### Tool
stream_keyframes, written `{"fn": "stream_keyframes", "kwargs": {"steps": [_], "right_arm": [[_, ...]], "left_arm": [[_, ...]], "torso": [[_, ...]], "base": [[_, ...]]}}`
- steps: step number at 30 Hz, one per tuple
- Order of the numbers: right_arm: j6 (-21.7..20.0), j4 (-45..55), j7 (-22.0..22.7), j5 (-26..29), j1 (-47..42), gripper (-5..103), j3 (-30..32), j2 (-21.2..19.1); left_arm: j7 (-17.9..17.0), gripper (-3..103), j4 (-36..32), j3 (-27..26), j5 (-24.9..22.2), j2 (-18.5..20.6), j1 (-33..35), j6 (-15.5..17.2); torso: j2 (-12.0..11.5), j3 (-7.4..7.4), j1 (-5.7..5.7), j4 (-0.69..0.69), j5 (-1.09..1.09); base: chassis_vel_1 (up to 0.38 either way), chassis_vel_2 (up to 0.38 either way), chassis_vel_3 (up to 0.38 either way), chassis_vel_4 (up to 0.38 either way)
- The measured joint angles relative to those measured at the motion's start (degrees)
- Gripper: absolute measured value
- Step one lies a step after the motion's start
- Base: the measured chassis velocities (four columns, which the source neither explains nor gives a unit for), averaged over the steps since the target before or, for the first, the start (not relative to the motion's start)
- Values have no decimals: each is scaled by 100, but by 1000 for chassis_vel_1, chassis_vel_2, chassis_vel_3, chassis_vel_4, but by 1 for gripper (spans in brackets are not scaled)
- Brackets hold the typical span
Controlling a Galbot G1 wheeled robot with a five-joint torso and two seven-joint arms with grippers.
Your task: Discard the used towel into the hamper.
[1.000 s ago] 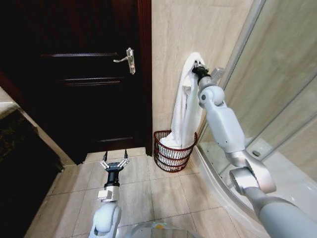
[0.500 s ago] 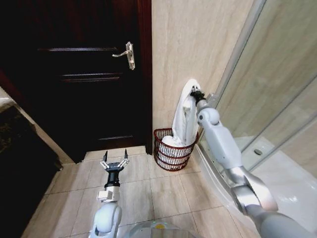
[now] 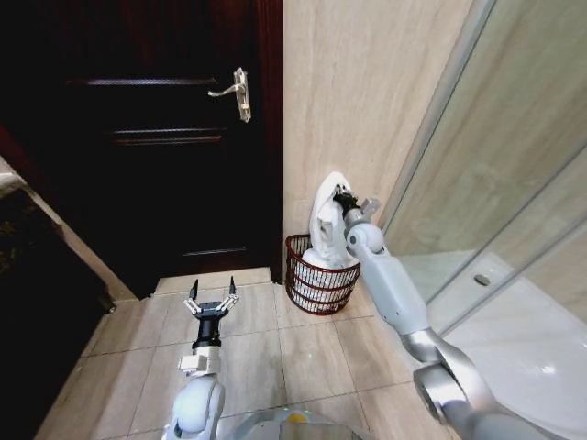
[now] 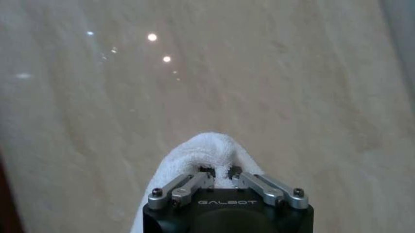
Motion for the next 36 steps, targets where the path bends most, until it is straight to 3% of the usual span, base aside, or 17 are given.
{"fn": "stream_keyframes", "kwargs": {"steps": [13, 24, 31, 36], "right_arm": [[123, -302, -302, -489, -331, 10, 121, -333], [-235, -444, -411, -1084, -417, 10, 65, -467], [-961, -359, -318, -1159, -394, 10, 19, -666], [-1119, -554, -95, -1157, -407, 10, 60, -641]], "left_arm": [[0, 100, -10, 44, 133, -73, 34, -23], [-18, 100, -105, 8, 161, -74, 156, -61], [-33, 100, -101, -15, 163, -73, 160, -119], [-76, 100, -89, 7, 162, -73, 120, -167]], "torso": [[-269, -193, -76, 0, 0], [-529, -380, -148, 1, -1], [-682, -498, -185, 0, -1], [-707, -512, -194, 0, 0]], "base": [[0, 0, 0, 0], [0, 0, 0, 0], [0, 0, 0, 0], [0, 0, 0, 0]]}}
